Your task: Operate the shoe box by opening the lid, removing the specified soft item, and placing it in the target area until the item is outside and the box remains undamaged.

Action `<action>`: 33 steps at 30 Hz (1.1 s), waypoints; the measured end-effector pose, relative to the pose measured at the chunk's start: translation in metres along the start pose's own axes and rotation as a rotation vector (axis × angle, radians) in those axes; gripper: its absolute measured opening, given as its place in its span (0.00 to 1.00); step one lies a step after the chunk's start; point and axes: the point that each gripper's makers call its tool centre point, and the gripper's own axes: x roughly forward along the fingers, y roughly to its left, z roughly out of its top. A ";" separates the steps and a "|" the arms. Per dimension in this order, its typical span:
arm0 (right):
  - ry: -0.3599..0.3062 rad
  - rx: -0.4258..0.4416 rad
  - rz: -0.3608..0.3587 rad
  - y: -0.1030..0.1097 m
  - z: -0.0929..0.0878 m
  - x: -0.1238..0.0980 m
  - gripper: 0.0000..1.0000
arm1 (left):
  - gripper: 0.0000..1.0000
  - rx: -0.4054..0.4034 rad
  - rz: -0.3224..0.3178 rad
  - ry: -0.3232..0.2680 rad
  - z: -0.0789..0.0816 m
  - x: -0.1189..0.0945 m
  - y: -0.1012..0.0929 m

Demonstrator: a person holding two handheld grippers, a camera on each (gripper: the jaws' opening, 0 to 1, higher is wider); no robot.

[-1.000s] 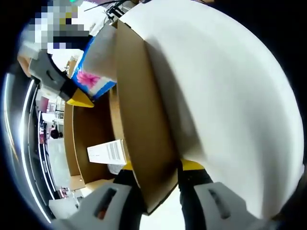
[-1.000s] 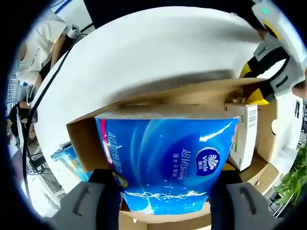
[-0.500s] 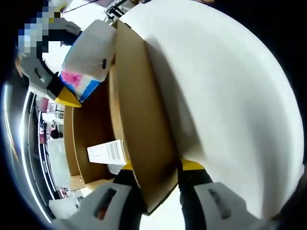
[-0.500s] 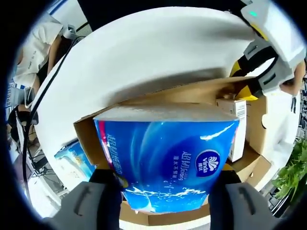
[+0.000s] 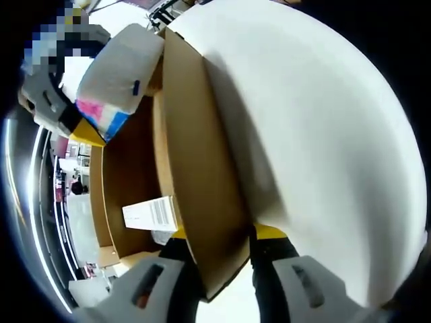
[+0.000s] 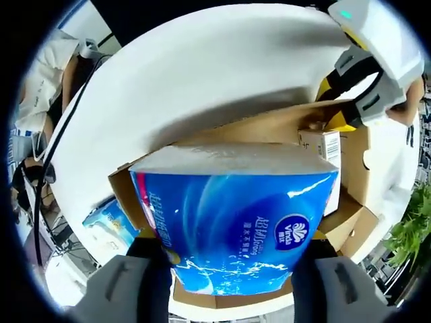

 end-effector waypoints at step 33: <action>0.116 0.167 -0.028 0.028 -0.021 -0.046 0.70 | 0.25 -0.007 0.003 0.004 0.000 0.000 -0.001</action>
